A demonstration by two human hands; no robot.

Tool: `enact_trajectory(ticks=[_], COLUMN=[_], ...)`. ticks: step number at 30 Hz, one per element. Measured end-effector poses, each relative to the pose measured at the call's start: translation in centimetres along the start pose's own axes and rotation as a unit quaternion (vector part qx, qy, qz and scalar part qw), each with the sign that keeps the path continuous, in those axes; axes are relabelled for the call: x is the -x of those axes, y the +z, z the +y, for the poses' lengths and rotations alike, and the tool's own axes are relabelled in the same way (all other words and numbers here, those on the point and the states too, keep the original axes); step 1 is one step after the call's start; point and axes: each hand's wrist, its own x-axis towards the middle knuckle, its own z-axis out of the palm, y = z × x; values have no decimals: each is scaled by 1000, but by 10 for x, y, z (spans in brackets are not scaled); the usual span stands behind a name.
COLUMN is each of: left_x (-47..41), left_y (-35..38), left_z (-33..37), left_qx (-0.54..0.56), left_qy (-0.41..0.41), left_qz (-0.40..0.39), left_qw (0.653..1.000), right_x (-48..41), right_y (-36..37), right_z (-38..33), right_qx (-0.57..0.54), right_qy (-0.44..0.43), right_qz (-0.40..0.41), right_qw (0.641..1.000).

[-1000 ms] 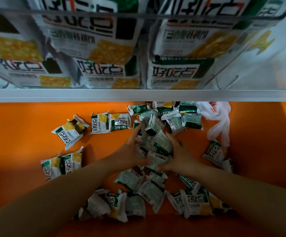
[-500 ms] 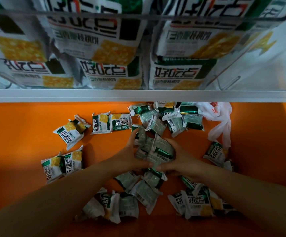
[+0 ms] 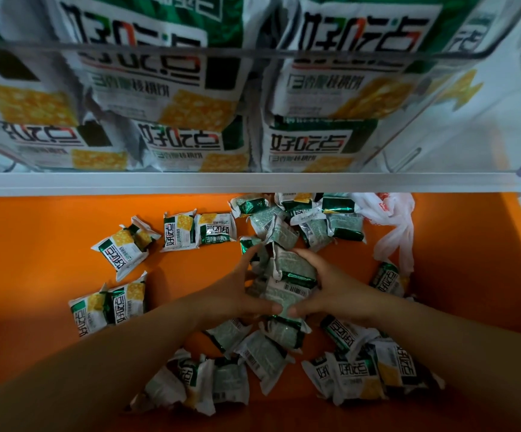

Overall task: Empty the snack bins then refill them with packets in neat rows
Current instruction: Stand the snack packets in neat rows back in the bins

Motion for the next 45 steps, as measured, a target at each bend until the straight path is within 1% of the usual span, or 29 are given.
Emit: enact_trajectory(ticks=[5,8,11,15,19,23,27,32,35,38,39,42,45], left_x=[3,8,20,47,92,142,186,214,219,204,196,155,112], left_y=[7,12,18,34,58,82,106,136,152,161,162,160,156], left_z=[7,15,30,55,82,116,153,207,254,308,324,358,382], left_qx=[-45,-64,-110,-159,-173,-196,-230,-284,-318,-352,-355,-327,-342], left_qy=[1,7,25,53,94,149,198,253,307,350,351,327,328], left_qz=[-28,-22,-19,21,48,66,88,111,120,119,109,66,57], left_qw=[999,998,993,986,979,967,949,918,889,860,860,884,879], right_x=[10,22,42,72,125,186,244,310,343,351,347,325,295], right_y=[-5,-7,-10,-10,-3,3,3,-11,-32,-63,-75,-111,-144], right_z=[-9,-17,-30,-51,-77,-109,-135,-165,-183,-199,-203,-210,-211], right_qx=[57,81,96,138,187,249,273,281,302,297,301,319,311], right_qy=[-6,-21,-44,-76,-100,-170,-227,-304,-343,-385,-386,-371,-357], right_qz=[-21,-13,4,27,58,84,127,153,206,279,303,348,373], right_qw=[998,996,994,987,975,950,926,898,865,828,818,799,798])
